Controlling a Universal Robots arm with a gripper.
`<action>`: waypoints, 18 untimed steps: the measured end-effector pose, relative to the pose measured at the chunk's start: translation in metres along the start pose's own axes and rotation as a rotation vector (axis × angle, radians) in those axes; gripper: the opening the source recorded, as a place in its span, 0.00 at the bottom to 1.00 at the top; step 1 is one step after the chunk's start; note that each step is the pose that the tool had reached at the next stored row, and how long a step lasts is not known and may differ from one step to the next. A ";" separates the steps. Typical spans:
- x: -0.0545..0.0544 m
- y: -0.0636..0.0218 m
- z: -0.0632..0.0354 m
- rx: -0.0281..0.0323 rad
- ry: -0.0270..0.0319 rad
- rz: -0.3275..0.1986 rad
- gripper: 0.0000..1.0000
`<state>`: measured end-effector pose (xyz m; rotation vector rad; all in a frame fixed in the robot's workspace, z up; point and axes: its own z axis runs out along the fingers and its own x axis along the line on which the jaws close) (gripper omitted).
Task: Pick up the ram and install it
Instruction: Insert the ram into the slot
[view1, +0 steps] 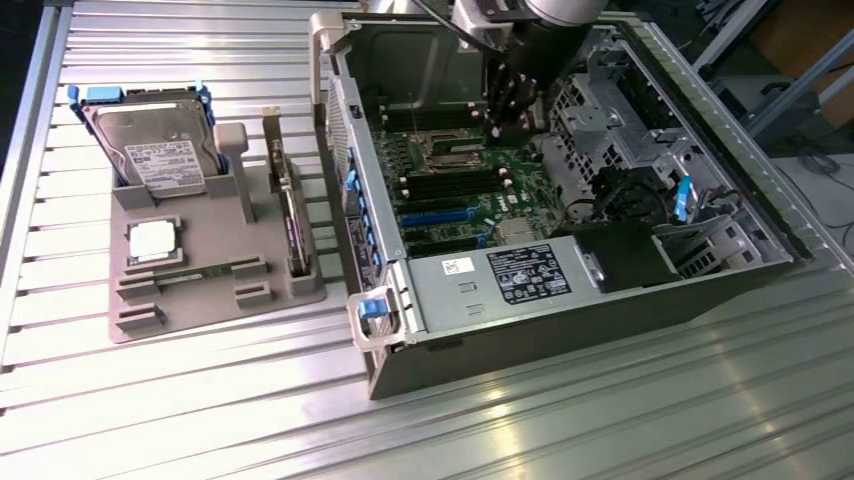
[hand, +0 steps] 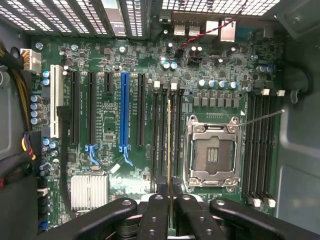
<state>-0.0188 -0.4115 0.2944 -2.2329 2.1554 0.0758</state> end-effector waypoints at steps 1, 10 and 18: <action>0.001 0.0007 0.0020 0.0001 0.0001 0.000 0.13; 0.005 0.0062 0.0278 0.0011 0.0035 0.019 0.13; 0.014 0.0082 0.0401 0.0011 0.0041 0.019 0.13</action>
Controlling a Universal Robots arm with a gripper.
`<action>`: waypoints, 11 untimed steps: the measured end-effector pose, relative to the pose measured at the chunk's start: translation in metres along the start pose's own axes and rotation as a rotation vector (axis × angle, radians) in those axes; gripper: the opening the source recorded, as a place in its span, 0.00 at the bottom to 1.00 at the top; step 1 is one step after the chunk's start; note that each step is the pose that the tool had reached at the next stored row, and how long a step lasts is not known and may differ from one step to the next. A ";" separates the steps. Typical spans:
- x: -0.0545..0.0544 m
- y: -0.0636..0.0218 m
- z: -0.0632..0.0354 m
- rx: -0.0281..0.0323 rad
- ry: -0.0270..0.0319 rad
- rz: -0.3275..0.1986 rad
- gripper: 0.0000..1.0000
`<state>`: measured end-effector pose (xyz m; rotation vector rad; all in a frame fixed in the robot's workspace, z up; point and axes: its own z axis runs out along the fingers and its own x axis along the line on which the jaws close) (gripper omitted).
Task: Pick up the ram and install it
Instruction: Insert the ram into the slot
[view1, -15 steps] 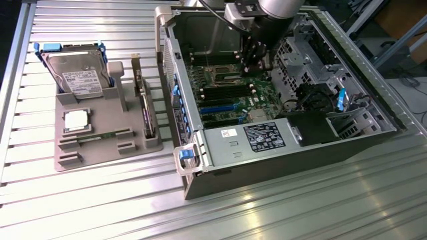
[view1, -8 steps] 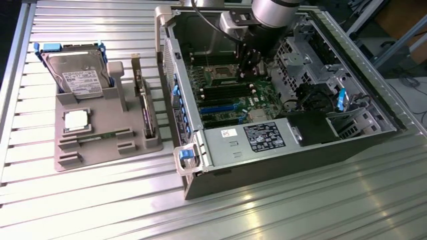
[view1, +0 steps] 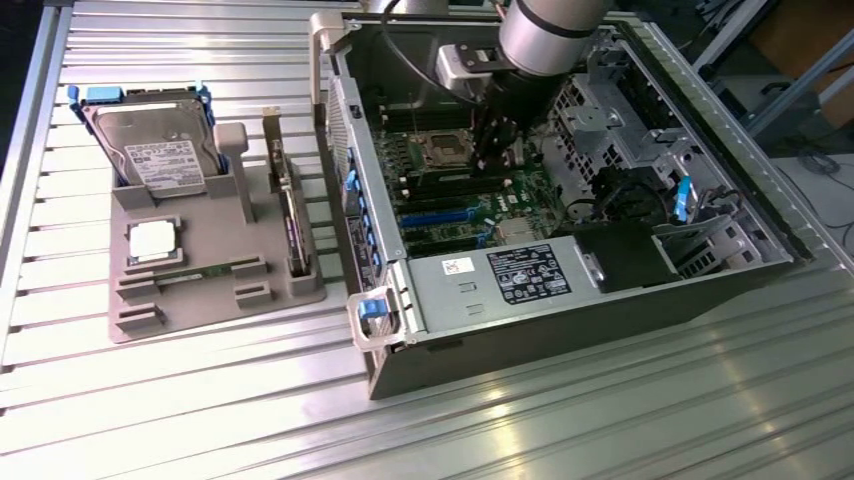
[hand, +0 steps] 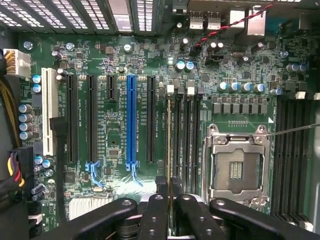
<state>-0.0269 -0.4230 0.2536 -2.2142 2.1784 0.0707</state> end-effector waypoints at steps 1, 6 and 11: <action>0.000 0.0000 0.0020 -0.0003 0.0002 0.000 0.13; -0.002 0.0030 0.0127 -0.0004 0.0008 0.000 0.13; -0.002 0.0037 0.0141 -0.0005 0.0011 0.000 0.13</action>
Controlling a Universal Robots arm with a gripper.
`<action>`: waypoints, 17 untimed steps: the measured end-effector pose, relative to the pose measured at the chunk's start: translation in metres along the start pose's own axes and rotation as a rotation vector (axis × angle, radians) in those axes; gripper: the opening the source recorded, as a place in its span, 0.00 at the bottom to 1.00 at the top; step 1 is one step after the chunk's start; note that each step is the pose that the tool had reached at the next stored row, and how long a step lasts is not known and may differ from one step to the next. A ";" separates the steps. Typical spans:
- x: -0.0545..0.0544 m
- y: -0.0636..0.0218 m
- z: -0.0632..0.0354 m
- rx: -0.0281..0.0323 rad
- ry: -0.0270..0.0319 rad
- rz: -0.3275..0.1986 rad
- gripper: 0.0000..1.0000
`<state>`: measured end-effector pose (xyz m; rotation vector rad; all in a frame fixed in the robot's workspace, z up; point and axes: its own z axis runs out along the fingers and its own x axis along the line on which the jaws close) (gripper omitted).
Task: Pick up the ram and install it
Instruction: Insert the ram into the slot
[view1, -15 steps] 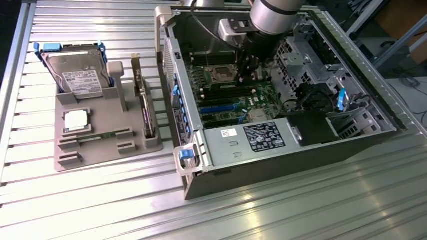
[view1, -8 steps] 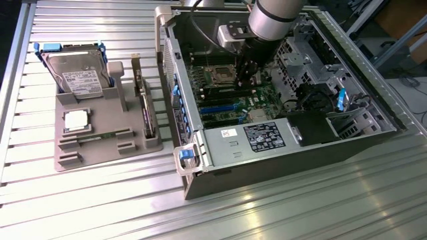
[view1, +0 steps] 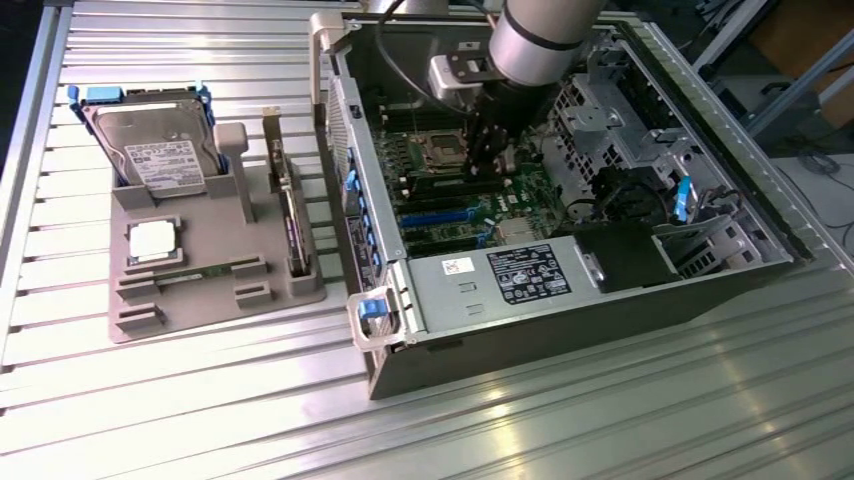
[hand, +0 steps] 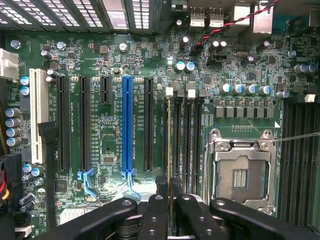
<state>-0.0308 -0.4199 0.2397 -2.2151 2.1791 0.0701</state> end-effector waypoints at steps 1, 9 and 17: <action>0.000 0.0001 0.0005 0.0000 -0.0002 0.000 0.13; 0.000 0.0007 0.0054 0.0000 0.0025 0.000 0.13; 0.000 0.0002 0.0060 0.0002 0.0020 0.000 0.13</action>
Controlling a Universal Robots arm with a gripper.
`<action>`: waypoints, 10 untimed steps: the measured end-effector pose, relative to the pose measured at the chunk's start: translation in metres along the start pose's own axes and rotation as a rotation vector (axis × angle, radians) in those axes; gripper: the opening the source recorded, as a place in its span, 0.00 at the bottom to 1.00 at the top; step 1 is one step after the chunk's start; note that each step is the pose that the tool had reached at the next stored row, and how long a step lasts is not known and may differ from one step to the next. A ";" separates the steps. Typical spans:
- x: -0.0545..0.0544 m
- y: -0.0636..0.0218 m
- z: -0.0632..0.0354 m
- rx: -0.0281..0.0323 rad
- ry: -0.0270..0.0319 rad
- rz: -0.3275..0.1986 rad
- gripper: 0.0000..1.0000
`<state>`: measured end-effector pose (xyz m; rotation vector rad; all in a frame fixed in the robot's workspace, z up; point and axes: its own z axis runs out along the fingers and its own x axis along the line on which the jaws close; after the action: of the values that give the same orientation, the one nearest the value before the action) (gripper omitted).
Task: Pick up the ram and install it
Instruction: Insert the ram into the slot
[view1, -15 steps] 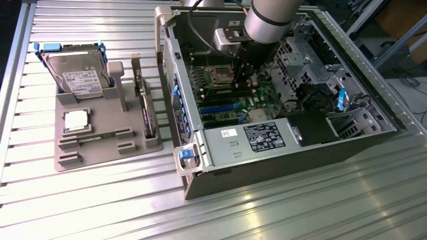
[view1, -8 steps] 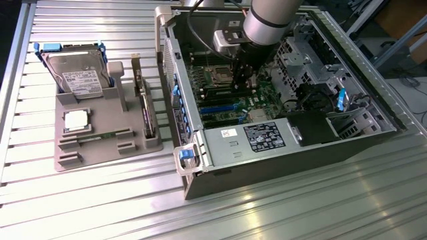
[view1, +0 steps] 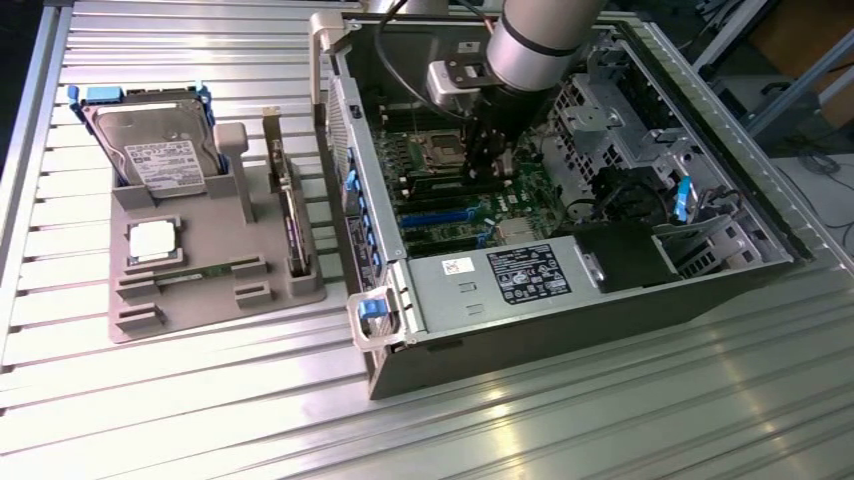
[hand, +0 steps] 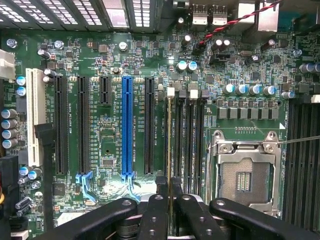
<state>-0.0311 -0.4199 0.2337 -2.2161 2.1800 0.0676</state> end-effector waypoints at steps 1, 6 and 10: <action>0.000 -0.0004 -0.0015 -0.0001 0.0004 0.000 0.13; 0.000 -0.0006 0.0006 -0.0034 0.0006 0.003 0.13; -0.002 -0.0008 0.0008 -0.0035 0.0001 0.005 0.13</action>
<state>-0.0303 -0.4183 0.2330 -2.2128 2.1870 0.0715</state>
